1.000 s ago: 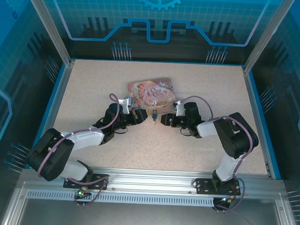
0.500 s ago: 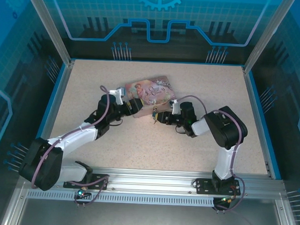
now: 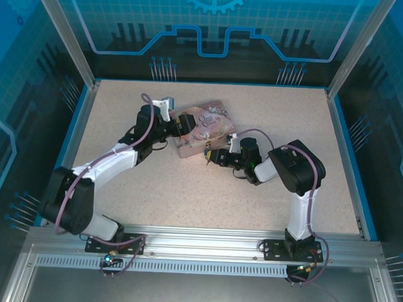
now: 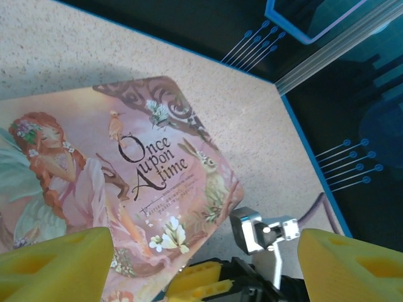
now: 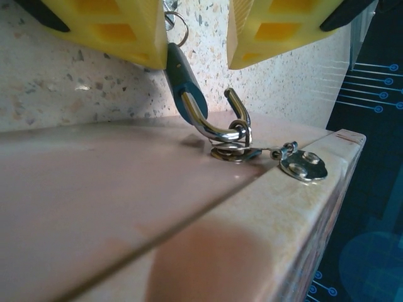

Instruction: Unlock a padlock with a key

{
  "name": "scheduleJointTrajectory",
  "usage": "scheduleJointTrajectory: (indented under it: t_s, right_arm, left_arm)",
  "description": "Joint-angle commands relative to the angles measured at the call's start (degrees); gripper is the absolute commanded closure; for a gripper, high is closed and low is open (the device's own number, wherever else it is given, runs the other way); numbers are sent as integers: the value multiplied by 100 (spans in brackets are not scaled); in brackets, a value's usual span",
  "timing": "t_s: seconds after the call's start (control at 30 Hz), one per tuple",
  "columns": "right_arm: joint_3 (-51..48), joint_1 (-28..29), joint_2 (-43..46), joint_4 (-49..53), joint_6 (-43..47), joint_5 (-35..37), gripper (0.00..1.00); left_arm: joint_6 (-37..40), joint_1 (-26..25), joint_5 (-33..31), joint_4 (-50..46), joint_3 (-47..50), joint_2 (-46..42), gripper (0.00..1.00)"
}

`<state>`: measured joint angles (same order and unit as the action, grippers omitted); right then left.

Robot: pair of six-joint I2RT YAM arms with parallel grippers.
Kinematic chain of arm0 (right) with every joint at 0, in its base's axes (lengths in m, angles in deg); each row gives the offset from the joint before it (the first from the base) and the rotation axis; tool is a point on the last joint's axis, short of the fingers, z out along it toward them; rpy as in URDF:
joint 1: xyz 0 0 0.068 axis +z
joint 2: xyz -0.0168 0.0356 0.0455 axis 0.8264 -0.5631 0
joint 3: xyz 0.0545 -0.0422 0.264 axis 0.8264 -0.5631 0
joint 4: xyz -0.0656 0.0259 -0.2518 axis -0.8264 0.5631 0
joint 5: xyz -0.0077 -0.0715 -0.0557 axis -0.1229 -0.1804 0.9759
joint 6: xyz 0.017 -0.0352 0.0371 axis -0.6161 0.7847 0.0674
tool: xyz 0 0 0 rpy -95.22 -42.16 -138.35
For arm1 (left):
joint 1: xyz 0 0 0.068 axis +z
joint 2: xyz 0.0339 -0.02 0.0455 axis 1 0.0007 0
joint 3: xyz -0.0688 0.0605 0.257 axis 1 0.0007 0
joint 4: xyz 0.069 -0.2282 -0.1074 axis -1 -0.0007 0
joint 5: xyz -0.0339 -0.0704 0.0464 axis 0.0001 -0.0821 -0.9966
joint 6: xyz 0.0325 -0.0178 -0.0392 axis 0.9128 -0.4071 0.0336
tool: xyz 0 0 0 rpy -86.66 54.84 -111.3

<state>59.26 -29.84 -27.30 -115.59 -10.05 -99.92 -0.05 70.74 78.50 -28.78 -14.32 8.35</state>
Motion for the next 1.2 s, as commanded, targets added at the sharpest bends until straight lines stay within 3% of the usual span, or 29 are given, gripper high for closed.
scheduleJointTrajectory:
  t_s: [0.0,0.4,0.57,1.0,1.17]
  right_arm:
    - [45,83,-265,31,-185,6,70]
    - [-14,72,-53,548,166,477,61]
    - [68,87,-211,515,127,353,68]
    - [184,136,-553,134,-196,131,70]
    - [159,136,-531,70,-222,111,86]
  left_arm:
    - [205,33,280,100,-292,493,22]
    - [235,-10,254,293,-475,1244,27]
    - [206,-13,273,345,-453,1305,28]
    - [246,-79,222,368,-406,1316,29]
    - [310,-112,153,298,-368,1314,29]
